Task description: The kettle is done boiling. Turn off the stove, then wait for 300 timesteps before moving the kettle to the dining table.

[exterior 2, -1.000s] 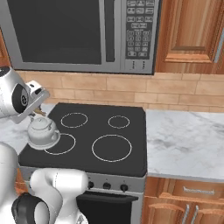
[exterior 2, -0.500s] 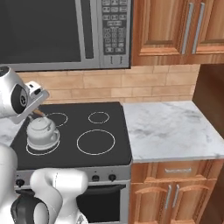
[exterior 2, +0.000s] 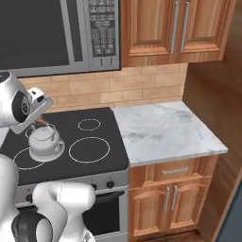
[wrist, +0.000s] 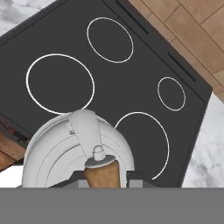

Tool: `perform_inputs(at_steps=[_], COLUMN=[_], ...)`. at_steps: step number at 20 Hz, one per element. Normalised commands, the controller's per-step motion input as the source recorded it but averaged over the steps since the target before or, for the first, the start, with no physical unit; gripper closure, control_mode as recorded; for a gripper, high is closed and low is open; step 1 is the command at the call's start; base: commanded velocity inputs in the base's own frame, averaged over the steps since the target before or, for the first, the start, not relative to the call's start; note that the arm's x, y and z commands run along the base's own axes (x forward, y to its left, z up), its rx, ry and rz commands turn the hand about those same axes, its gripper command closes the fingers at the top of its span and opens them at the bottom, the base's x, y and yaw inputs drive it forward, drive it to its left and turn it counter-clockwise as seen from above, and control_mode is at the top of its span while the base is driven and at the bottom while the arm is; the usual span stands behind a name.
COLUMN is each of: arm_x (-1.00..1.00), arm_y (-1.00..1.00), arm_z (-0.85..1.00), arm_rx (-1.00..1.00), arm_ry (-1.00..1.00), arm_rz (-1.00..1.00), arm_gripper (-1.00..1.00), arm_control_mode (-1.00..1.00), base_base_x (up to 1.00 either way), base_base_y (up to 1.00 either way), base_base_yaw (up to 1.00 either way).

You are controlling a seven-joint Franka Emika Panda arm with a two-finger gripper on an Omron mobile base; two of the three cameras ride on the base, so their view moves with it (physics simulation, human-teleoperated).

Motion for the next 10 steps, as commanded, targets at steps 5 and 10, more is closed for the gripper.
perform_inputs(at_steps=[5,10], arm_x=[0.0,0.0], arm_y=[0.0,0.0], arm_z=[0.0,0.0], arm_rx=[0.0,0.0], arm_ry=[0.0,0.0], arm_rz=[0.0,0.0], arm_gripper=[1.0,1.0], arm_control_mode=[1.0,1.0], base_base_x=[-0.29,-0.24], base_base_y=[-0.03,0.0], base_base_yaw=[-0.45,-0.54])
